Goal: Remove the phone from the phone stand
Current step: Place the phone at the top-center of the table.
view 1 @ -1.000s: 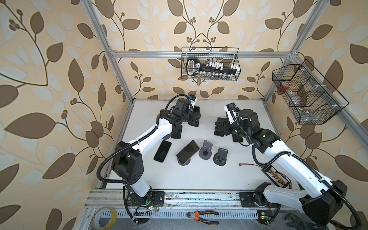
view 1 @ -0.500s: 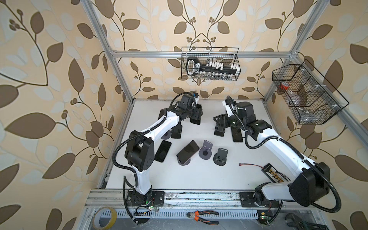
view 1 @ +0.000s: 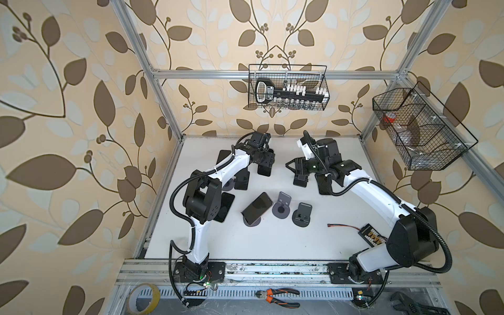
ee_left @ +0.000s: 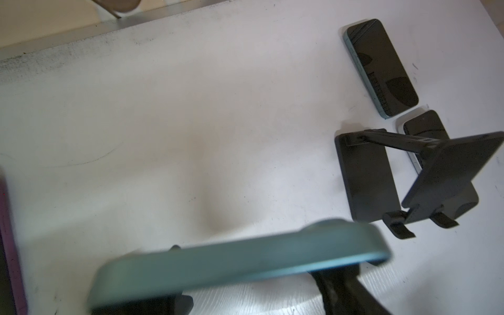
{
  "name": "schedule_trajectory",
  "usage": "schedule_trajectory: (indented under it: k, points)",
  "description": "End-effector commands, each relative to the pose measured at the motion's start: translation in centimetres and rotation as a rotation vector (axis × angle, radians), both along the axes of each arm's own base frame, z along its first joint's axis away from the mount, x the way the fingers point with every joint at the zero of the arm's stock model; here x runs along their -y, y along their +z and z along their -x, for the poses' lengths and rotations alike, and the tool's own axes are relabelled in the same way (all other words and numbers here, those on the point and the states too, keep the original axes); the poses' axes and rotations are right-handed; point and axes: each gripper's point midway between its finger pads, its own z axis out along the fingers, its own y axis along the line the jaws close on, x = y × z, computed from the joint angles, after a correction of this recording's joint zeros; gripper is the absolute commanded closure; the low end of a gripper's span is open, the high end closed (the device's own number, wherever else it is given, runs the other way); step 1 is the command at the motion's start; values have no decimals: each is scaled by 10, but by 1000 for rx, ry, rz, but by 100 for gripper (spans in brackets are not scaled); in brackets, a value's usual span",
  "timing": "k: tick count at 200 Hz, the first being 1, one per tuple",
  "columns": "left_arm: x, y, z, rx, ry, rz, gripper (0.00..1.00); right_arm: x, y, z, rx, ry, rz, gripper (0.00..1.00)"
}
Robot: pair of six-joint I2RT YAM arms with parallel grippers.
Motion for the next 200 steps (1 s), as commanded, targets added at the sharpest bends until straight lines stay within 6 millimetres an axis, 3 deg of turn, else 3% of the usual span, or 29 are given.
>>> schedule_trajectory:
  k: [1,72,124,200]
  points:
    - [4,20,-13,51,-7,21,42,-11,-5,4,-80,34,-60,39]
    - [3,-6,-34,-2,47,-5,42,-15,-24,19,-184,54,-94,39]
    - [-3,-24,-46,-24,87,-67,42,-21,-18,26,-205,68,-145,40]
    - [-7,-42,-47,-60,96,-107,41,-30,-12,25,-216,83,-165,39]
